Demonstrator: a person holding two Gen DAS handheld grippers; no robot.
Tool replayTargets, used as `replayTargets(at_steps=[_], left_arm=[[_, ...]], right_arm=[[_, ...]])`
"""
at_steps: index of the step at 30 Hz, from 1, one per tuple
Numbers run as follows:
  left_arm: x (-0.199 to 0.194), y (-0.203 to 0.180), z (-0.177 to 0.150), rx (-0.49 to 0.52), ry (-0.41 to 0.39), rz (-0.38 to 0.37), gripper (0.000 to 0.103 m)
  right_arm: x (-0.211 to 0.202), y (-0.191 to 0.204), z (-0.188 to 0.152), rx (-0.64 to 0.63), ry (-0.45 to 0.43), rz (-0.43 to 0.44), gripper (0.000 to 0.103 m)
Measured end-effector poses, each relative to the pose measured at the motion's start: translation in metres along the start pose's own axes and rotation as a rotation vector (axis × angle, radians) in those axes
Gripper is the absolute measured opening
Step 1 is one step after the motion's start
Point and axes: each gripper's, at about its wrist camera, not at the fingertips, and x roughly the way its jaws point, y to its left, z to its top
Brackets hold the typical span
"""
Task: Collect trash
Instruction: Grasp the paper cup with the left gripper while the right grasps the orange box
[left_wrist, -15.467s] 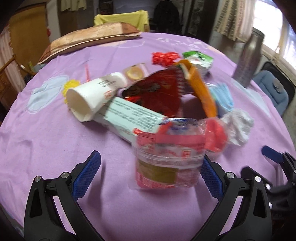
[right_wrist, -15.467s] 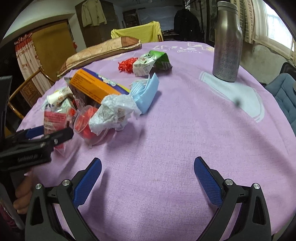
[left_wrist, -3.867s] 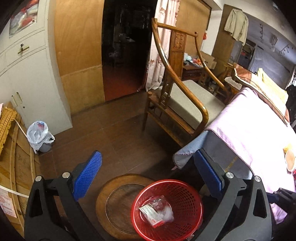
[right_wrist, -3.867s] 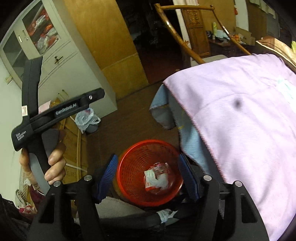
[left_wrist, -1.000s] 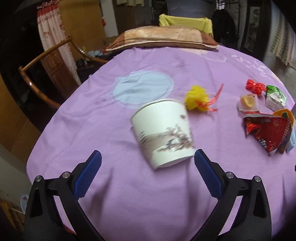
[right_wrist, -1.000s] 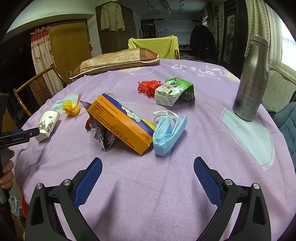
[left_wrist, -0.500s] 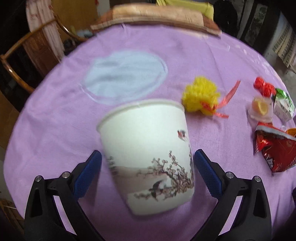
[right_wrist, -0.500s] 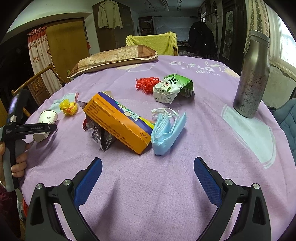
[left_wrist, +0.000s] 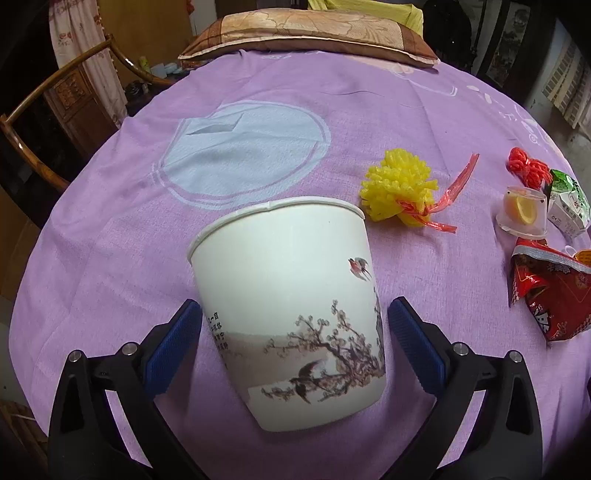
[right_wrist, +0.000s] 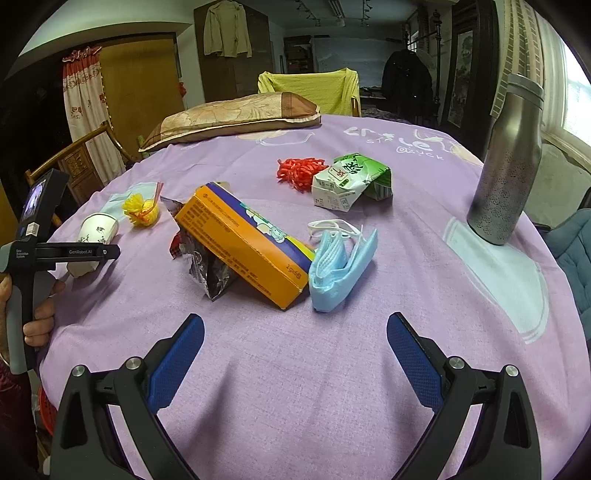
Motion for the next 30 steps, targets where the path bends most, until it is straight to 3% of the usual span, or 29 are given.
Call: replayTargets(at_steps=[7,13,18,20,22,24,30], left_arm=[[0.000,0.000,0.000,0.000,0.000,0.000,0.097],[0.000,0.000,0.000,0.000,0.000,0.000,0.097],[-0.001,0.000,-0.001,0.000,0.000,0.000,0.097],[-0.001,0.000,0.000,0.000,0.000,0.000,0.097],[-0.001,0.000,0.000,0.000,0.000,0.000,0.097],[-0.001,0.000,-0.001,0.000,0.000,0.000,0.097],[-0.001,0.000,-0.001,0.000,0.000,0.000,0.097]], right_arm=[[0.011,0.017,0.016,-0.042,-0.001,0.064,0.097],[0.031,0.037,0.034,-0.158,-0.002,-0.022,0.097],[0.044,0.035,0.048,-0.165,-0.004,-0.007,0.095],[0.048,0.022,0.056,-0.108,-0.019,0.010,0.079],[0.053,0.004,0.060,-0.023,-0.003,0.048,0.050],[0.055,-0.012,0.059,0.051,0.010,0.109,0.051],[0.050,-0.025,0.051,0.119,0.012,0.174,0.051]])
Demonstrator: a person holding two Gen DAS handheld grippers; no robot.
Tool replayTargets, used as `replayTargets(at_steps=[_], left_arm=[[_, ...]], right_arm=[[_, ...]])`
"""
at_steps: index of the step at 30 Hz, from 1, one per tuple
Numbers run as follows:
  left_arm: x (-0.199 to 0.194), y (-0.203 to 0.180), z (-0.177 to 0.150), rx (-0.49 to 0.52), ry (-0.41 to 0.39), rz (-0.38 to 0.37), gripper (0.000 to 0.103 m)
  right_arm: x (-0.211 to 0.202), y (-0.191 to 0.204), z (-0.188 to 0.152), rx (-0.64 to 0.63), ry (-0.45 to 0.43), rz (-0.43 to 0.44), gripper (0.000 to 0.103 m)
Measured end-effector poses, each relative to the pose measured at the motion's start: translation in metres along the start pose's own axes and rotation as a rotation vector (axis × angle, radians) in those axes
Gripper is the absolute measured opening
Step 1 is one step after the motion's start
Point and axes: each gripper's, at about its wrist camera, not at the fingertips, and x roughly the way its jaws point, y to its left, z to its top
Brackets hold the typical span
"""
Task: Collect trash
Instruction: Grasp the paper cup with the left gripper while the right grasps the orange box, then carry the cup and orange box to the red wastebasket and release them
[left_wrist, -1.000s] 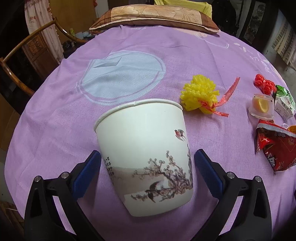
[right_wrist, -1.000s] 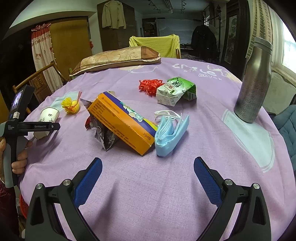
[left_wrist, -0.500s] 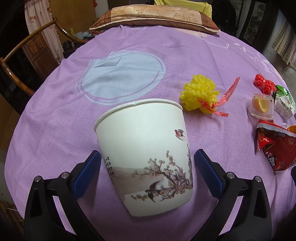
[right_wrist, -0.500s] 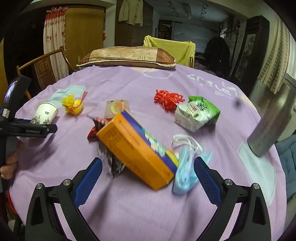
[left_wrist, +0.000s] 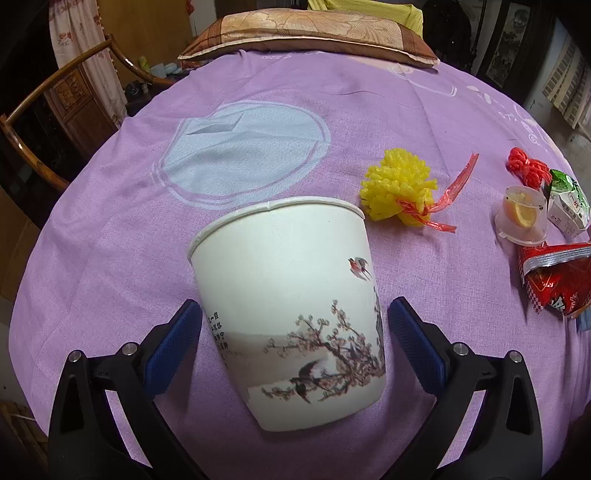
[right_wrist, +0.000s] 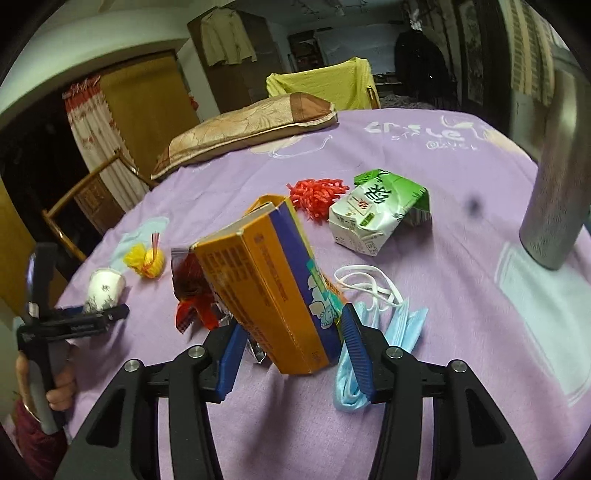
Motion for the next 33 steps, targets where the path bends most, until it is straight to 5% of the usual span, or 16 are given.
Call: replayTargets(at_steps=[3,6,9,11,12,14,19,24,27,29,33], left_arm=[[0.000,0.000,0.000,0.000,0.000,0.000,0.097],[0.000,0.000,0.000,0.000,0.000,0.001,0.097],[0.001,0.000,0.001,0.000,0.000,0.000,0.097],[0.001,0.000,0.001,0.000,0.000,0.000,0.097],[0.000,0.000,0.001,0.000,0.000,-0.001,0.097],[0.001,0.000,0.001,0.000,0.000,-0.001,0.097],[0.001,0.000,0.002,0.000,0.000,-0.001,0.097],[0.001,0.000,0.001,0.002,0.004,-0.007,0.097],[0.000,0.000,0.001,0.000,0.006,-0.011,0.097],[0.000,0.004,0.002,-0.013,0.003,-0.024,0.097],[-0.007,0.013,0.004,-0.055,-0.038,-0.056,0.082]], right_arm=[[-0.004,-0.013,0.003,0.075,-0.021,0.004,0.053],[-0.005,-0.022,0.008,0.135,-0.038,0.012,0.076],[0.008,-0.019,0.019,0.121,-0.007,-0.003,0.080],[0.021,-0.014,0.026,0.100,0.032,0.037,0.069],[0.021,-0.013,0.028,0.104,0.037,0.067,0.038],[0.016,-0.007,0.029,0.075,0.015,0.048,0.029],[0.006,-0.018,0.016,0.110,-0.008,0.029,0.027],[0.015,-0.021,0.007,0.105,0.057,0.014,0.036],[0.017,-0.015,0.001,0.076,0.063,0.003,0.029],[0.010,-0.013,-0.001,0.069,0.021,-0.003,0.023],[-0.011,-0.016,0.001,0.078,-0.103,-0.054,0.023]])
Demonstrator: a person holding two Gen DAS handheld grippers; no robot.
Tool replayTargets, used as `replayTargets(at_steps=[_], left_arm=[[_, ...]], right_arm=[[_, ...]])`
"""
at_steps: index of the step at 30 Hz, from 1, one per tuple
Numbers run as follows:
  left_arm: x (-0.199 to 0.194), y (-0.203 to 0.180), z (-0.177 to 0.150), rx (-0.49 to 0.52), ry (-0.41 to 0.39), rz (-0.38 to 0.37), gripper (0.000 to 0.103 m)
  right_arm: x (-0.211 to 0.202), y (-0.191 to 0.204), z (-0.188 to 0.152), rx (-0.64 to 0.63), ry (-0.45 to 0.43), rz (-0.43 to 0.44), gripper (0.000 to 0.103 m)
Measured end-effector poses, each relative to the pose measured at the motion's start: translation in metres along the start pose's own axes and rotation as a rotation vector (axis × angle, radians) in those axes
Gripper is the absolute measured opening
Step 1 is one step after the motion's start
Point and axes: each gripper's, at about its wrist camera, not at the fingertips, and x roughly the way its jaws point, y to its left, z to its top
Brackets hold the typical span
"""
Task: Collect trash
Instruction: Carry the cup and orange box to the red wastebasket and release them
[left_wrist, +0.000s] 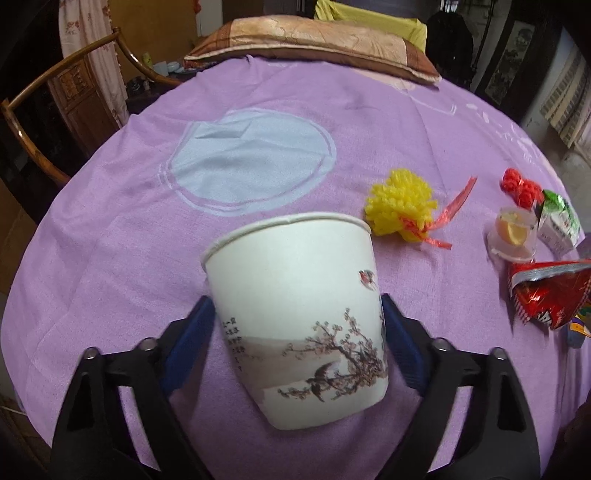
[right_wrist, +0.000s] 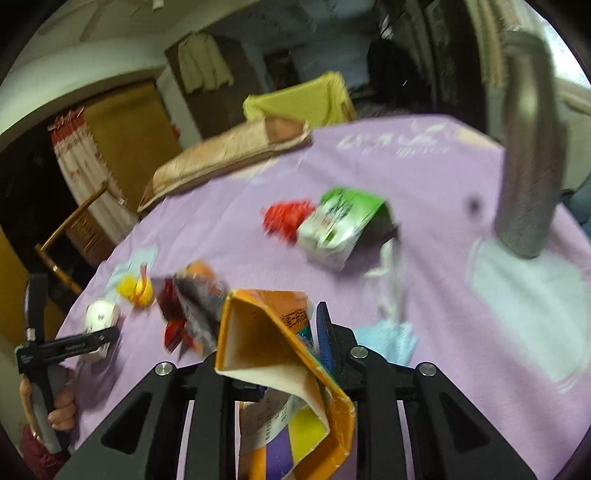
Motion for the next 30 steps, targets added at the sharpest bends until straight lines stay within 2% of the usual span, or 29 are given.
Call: replayTargets(at_steps=[2,7,12,20,30], left_arm=[[-0.004,0.002,0.001,-0.011,-0.016,-0.052,0.081],[-0.021,0.009,0.000,-0.043,-0.102,-0.102,0.081],[-0.036,0.011,-0.005,-0.028,-0.150,-0.048,0.081],[-0.085,0.023,-0.022,-0.034,-0.211,-0.049,0.081],[-0.147,0.058,-0.066,-0.062,-0.285,0.002,0.081]], right_arm=[[0.001,-0.002,0.001,0.008,0.003,0.001,0.023],[0.004,-0.006,0.002,0.025,0.018,0.020,0.024],[-0.001,-0.010,0.004,0.040,-0.001,0.037,0.024],[-0.026,-0.005,-0.001,0.066,-0.062,0.101,0.024],[-0.064,0.033,-0.006,0.007,-0.101,0.182,0.024]])
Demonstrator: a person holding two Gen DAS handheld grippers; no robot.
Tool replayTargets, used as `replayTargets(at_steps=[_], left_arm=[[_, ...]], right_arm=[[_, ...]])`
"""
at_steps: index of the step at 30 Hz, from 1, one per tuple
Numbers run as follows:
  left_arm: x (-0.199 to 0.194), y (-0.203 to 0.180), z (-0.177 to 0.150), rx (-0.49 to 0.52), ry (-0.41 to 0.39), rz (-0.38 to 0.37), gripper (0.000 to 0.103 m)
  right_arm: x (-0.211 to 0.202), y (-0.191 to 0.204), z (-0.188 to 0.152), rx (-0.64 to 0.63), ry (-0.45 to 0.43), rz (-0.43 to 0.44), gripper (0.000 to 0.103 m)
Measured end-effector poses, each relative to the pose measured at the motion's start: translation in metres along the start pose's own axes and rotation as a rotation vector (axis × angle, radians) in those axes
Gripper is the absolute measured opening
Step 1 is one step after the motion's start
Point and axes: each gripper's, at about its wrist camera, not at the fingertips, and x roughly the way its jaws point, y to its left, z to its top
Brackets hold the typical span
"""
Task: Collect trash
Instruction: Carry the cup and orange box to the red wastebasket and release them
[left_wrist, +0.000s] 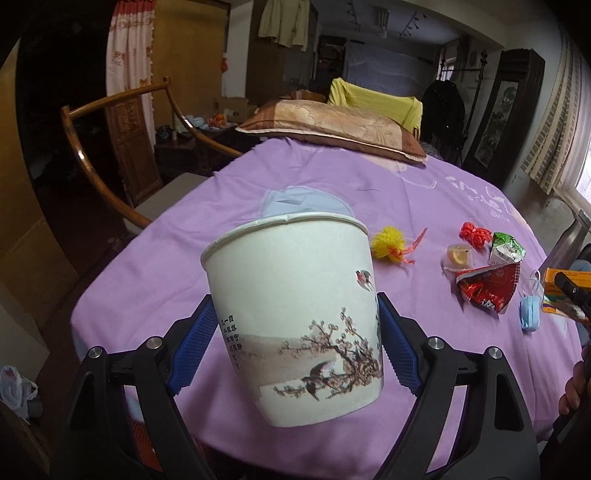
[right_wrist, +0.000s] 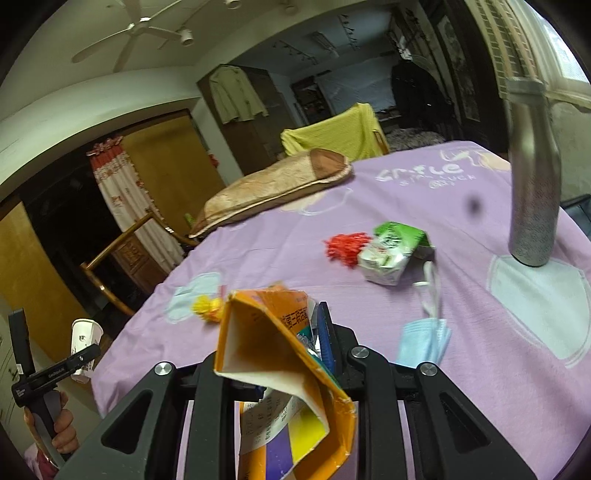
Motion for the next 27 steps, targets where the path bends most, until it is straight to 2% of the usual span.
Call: replayTargets(at_steps=[8,12,17,18,20,24,27], left_arm=[[-0.047,0.075,-0.052,-0.124,0.015,0.109,0.081],[-0.058,0.124,-0.081,-0.168,0.088,0.174,0.081],[-0.060,0.173,-0.100,-0.227,0.127,0.270,0.082],[-0.059,0.177,-0.102,-0.231,0.134,0.278,0.084],[-0.056,0.184,-0.105,-0.227,0.142,0.300,0.095],[-0.057,0.188,-0.104,-0.208,0.116,0.333,0.096],[-0.059,0.195,-0.101,-0.229,0.094,0.360,0.096]], right_arm=[[-0.002,0.061,-0.012,-0.076,0.033,0.120,0.024],[0.010,0.098,-0.022,-0.113,0.096,0.198,0.024],[0.033,0.149,-0.040,-0.152,0.192,0.284,0.024],[0.035,0.157,-0.044,-0.160,0.205,0.294,0.024],[0.043,0.179,-0.052,-0.194,0.239,0.310,0.024],[0.054,0.214,-0.066,-0.250,0.294,0.338,0.024],[0.062,0.239,-0.080,-0.292,0.337,0.363,0.024]])
